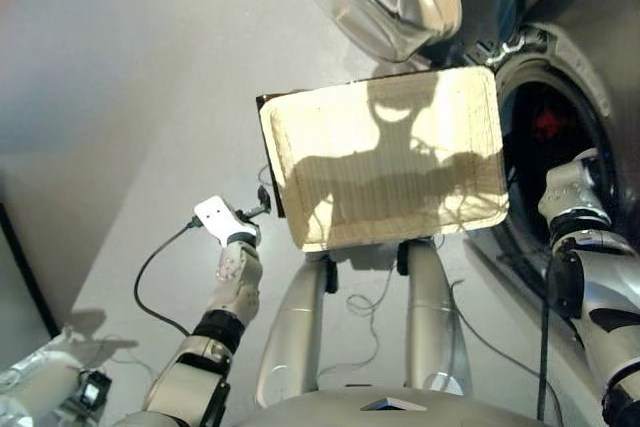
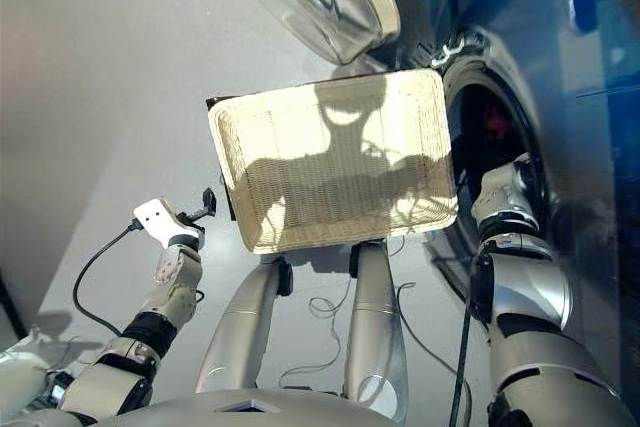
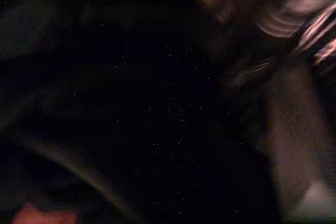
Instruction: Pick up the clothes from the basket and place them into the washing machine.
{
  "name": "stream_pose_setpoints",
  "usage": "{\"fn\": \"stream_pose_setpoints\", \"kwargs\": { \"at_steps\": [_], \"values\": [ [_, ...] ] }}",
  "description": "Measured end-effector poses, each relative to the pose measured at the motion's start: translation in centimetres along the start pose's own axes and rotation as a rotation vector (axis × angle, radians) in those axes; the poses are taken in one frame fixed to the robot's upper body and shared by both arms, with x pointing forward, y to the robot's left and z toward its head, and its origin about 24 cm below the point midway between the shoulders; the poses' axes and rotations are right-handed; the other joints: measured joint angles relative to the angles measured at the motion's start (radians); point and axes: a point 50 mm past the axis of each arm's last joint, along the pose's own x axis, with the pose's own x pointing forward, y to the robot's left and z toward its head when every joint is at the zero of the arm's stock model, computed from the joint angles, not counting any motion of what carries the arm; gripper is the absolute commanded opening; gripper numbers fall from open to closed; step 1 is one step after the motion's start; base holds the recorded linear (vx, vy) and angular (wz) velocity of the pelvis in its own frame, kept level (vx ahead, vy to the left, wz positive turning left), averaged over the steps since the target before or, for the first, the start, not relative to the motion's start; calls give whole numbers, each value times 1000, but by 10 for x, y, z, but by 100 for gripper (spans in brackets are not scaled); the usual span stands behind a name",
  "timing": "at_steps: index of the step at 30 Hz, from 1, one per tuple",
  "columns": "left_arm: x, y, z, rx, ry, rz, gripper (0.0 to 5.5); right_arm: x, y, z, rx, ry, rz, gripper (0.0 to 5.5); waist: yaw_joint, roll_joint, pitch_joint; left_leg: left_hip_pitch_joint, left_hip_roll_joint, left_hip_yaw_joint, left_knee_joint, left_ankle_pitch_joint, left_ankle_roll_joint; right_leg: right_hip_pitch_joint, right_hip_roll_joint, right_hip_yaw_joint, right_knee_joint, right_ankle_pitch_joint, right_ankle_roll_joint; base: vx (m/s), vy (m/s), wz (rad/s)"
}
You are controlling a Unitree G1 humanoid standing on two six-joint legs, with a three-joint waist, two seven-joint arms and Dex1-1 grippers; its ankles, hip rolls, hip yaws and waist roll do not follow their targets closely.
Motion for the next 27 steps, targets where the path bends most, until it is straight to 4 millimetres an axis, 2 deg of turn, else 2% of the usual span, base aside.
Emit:
{"fn": "stream_pose_setpoints", "kwargs": {
  "at_steps": [1,4,5,8,11,14,17,20,21,25,27],
  "values": [
    [1,-1,3,-4,-16,-4,550,2,-3,2,-36,-26,-23,550,5,2,1,-11,-2,0,11,-4,2,-6,-2,0,3,-1,2,0,0,0],
    [4,-4,7,-5,-30,-5,550,9,2,10,-113,-80,50,550,5,3,2,-52,-9,0,53,-17,9,-40,-10,4,29,-10,11,72,-26,52],
    [5,-5,8,-6,-30,-5,550,9,7,9,-142,-67,95,550,4,4,2,-63,-9,0,65,-27,4,-46,-10,6,34,-14,17,116,-30,19],
    [6,-9,8,-12,-29,-15,550,7,14,1,-167,-11,195,550,2,4,3,-71,-6,-1,79,-27,9,-49,-7,5,36,-12,15,0,0,0],
    [8,-12,9,-19,-31,-22,550,-6,23,-14,-123,86,297,550,-3,3,3,-72,-1,-1,80,-28,7,-48,-2,4,35,-6,6,0,0,0],
    [8,-14,9,-27,-30,-27,550,-38,39,-41,-100,193,443,550,-22,2,3,-63,6,-7,82,-30,3,-35,4,-4,33,-3,0,0,0,0],
    [9,-19,7,-49,-24,-42,550,-71,41,-72,-119,299,570,550,-27,2,4,-32,9,-14,82,-32,0,0,5,-13,29,-6,-2,0,0,0],
    [8,-16,3,-58,-7,-33,550,-106,34,-104,-166,408,691,550,-35,-7,2,-6,11,-29,79,-33,-2,33,5,-25,28,-15,-3,0,0,0],
    [7,-14,2,-59,-4,-27,550,-118,33,-112,-173,444,728,550,-36,-14,-2,-1,12,-29,77,-34,-3,36,5,-26,28,-15,-3,0,0,0],
    [6,-2,-5,-55,32,6,550,-151,23,-137,-207,551,832,550,-49,-47,-18,29,17,-37,65,-32,-7,70,8,-38,17,-18,-2,0,0,0],
    [4,-1,-12,-51,64,7,550,-160,12,-148,-232,592,858,550,-51,-51,-21,65,19,-57,46,-24,-12,116,8,-56,-6,-16,-6,0,0,0]
  ]
}}
